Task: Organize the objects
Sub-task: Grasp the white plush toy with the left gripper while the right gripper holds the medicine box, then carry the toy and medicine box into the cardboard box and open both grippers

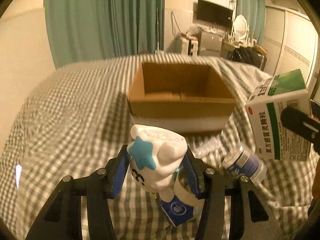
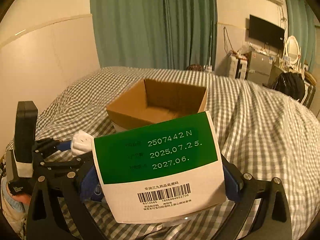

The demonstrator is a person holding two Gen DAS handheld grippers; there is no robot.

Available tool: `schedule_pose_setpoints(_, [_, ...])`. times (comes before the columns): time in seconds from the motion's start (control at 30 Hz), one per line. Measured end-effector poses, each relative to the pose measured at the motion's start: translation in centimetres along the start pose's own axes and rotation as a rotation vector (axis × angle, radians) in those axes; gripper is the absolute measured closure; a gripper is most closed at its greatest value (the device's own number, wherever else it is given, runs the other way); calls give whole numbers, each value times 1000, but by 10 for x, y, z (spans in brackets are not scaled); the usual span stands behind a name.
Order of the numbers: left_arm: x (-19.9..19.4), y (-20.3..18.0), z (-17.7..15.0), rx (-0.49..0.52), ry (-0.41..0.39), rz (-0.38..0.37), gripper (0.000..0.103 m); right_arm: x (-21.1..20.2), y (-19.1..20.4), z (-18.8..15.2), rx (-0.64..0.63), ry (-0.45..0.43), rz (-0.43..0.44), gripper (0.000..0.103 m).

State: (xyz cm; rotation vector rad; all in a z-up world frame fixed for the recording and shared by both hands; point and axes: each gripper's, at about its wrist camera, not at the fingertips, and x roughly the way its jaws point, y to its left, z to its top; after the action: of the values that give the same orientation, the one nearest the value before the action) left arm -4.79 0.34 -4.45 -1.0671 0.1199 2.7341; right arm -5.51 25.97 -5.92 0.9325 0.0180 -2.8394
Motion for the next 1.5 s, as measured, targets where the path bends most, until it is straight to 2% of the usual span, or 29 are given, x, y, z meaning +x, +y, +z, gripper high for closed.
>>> schedule_pose_setpoints(0.17, [-27,-2,43,13,-94,-8,50,-18,7,29,-33,-72,-5,3])
schedule_pose_setpoints(0.3, [-29,0,86,34,-165,5,50,-21,7,65,-38,-134,7,3])
schedule_pose_setpoints(0.43, [-8,4,126,54,-188,6,50,-9,2,98,-47,-176,1,3])
schedule_pose_setpoints(0.53, [24,6,148,69,-162,-5,50,10,-6,120,-54,-181,-7,3])
schedule_pose_setpoints(0.7, [95,-2,163,119,-86,-12,50,70,-17,147,-65,-111,-23,3])
schedule_pose_setpoints(0.9, [163,-3,157,115,-1,-33,50,152,-33,149,-64,8,-19,3])
schedule_pose_setpoints(1.07, [202,-8,151,117,51,-26,50,192,-40,132,-64,73,11,3])
schedule_pose_setpoints(1.17, [210,-17,145,150,47,1,50,206,-43,122,-66,116,19,3])
schedule_pose_setpoints(1.23, [208,-24,145,154,47,-16,49,206,-43,119,-69,122,22,3])
schedule_pose_setpoints(1.3, [200,-28,146,156,39,-13,46,196,-44,120,-55,101,16,2])
schedule_pose_setpoints(1.37, [183,-27,145,169,17,4,30,187,-47,123,-25,94,28,1])
schedule_pose_setpoints(1.4, [173,-29,147,178,-2,23,11,180,-50,125,4,92,32,1])
schedule_pose_setpoints(1.43, [166,-32,148,184,-17,39,2,171,-52,127,30,86,31,1])
schedule_pose_setpoints(1.5, [147,-33,151,186,-45,69,2,151,-55,131,64,70,39,1])
